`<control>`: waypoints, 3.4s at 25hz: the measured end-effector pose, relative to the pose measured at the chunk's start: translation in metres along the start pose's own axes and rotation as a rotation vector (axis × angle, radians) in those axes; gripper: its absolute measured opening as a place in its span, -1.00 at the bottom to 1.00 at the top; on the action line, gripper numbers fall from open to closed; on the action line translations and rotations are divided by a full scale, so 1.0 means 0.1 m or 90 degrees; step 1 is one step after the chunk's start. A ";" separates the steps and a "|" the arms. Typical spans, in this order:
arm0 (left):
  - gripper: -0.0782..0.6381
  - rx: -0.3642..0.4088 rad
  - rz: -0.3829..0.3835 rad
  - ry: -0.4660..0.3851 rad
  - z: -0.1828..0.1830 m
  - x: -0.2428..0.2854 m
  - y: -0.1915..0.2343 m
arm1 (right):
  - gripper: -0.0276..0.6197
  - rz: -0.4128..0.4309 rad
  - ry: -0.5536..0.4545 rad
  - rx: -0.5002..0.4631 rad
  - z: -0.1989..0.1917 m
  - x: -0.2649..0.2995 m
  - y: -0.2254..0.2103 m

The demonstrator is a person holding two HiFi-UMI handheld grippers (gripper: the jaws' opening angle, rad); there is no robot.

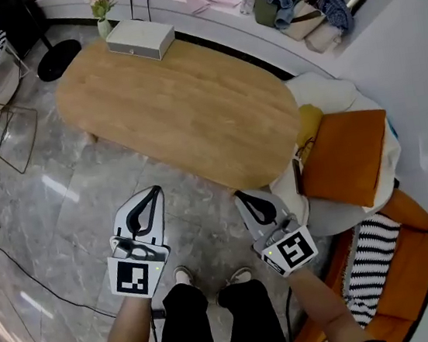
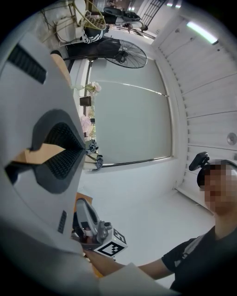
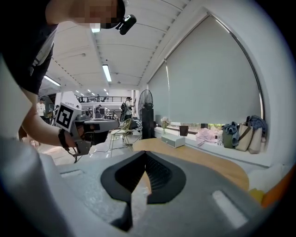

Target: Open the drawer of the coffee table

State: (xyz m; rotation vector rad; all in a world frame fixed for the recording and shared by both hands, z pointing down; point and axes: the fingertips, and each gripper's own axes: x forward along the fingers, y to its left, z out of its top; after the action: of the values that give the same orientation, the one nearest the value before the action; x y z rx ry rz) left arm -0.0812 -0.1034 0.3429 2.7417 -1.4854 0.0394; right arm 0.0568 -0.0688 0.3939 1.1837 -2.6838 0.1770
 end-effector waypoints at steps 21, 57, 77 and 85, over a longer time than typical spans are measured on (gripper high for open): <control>-0.76 0.075 -0.008 -0.050 -2.59 0.30 0.11 | -0.90 0.126 -0.058 -0.171 -2.70 1.14 0.02; -0.76 0.090 -0.004 -0.022 -3.22 0.24 0.23 | -0.47 0.054 -0.183 0.199 -3.22 1.97 -0.50; -0.76 0.089 0.004 -0.017 -3.27 0.22 0.26 | -0.47 0.029 -0.155 0.065 -3.24 1.97 -0.38; -0.76 0.091 0.001 -0.018 -3.26 0.21 0.23 | -0.47 0.050 -0.152 0.061 -3.29 1.93 -0.27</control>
State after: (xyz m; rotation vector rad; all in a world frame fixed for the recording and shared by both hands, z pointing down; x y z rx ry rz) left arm -0.0924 -0.1232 0.6700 2.8621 -1.5503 0.1115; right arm -0.0059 -0.1626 0.7592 1.1955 -2.9629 0.1898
